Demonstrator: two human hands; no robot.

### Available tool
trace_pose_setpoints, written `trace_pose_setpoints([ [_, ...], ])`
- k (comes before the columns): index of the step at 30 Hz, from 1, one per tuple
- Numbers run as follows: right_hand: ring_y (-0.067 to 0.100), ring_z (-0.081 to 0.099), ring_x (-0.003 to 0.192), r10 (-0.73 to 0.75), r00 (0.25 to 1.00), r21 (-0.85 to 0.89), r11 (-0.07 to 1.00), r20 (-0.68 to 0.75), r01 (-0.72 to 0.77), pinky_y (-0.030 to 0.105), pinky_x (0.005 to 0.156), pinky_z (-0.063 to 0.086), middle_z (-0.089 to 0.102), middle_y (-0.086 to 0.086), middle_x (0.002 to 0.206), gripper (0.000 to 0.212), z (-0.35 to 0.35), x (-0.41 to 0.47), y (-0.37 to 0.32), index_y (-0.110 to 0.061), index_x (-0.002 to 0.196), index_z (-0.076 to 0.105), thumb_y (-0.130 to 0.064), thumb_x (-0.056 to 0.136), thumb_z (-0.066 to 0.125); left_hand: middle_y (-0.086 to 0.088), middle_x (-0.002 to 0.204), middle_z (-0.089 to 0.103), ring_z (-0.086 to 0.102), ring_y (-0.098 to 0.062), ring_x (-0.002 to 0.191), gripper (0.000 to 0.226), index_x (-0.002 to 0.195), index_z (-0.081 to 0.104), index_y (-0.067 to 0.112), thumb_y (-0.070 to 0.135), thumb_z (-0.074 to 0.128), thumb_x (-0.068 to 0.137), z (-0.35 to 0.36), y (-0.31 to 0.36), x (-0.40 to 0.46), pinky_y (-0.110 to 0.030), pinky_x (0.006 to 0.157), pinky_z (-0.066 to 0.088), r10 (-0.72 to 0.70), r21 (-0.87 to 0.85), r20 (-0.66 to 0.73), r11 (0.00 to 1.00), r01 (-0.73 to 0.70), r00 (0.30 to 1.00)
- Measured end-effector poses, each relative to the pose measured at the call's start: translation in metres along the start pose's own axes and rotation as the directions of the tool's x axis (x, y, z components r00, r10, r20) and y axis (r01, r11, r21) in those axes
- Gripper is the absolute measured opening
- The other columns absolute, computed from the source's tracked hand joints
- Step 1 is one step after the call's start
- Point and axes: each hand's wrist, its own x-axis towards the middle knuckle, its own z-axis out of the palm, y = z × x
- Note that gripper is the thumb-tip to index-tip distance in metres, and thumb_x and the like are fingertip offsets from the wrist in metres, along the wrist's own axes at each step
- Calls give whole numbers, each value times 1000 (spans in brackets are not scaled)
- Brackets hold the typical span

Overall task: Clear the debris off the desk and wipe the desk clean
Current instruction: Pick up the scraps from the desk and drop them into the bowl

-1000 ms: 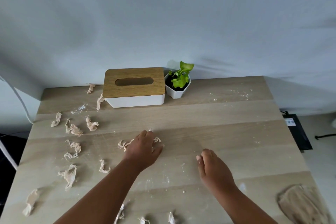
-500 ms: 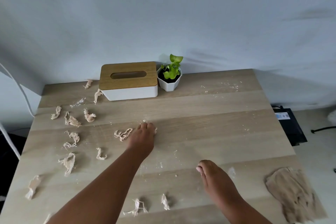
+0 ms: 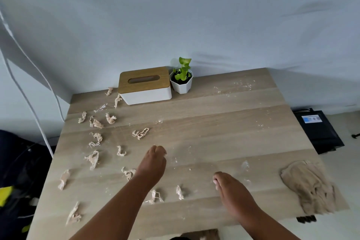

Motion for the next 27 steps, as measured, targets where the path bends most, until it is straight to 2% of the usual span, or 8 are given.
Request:
trace_pose_setpoints([
  [3,10,56,80,-24,1000,-11,1000,-17,24,31,71,45,55,-10,90,9,5,-2,-9,-26,102,52,-28,106,44,-6,85,55,53,-24,78,8,89,54,10,7,48,94,-8,0,-27,-40,73,46,-48,-12,1,999,48,999],
  [6,16,59,76,-72,996,-40,997,-60,70,33,64,41,54,-9,89,17,12,-4,-19,-25,103,53,-35,108,41,-3,75,53,50,-22,71,14,81,49,11,9,47,95,-14,-3,-55,-37,65,38,-119,-16,-22,993,118,993],
  [8,18,61,76,-117,991,-80,990,-67,112,32,62,41,56,-8,92,22,17,-6,-27,-25,106,54,-39,108,37,-6,72,54,52,-23,68,13,80,50,9,8,48,93,-17,-4,-73,-38,62,38,-162,-13,-31,987,162,986],
  [15,20,62,84,-176,984,-104,979,-14,174,34,65,42,57,-5,102,28,27,-16,-52,-27,104,46,-53,102,35,-4,79,55,54,-30,74,10,85,48,11,7,49,94,-16,-8,-121,-42,67,43,-187,-16,-33,982,186,982],
  [18,22,63,92,-173,985,-152,973,8,172,34,68,43,57,-4,110,38,30,-17,-58,-26,115,46,-58,99,35,1,77,54,54,-28,74,15,85,46,16,23,56,94,-12,-10,-134,-36,63,36,-181,5,-35,983,181,983],
  [21,22,64,100,-160,987,-181,970,24,162,34,73,47,57,-2,117,46,34,-16,-63,-26,125,45,-61,96,38,4,83,62,60,-22,77,29,88,48,22,49,56,96,-5,-14,-138,-34,64,42,-188,67,-6,980,188,982],
  [27,21,62,105,-97,995,-210,973,22,100,34,77,52,54,-1,121,56,43,-14,-68,-26,133,43,-65,94,41,-2,95,69,68,-27,89,33,105,48,21,53,48,97,9,-28,-129,-37,67,50,-118,118,21,986,115,993],
])
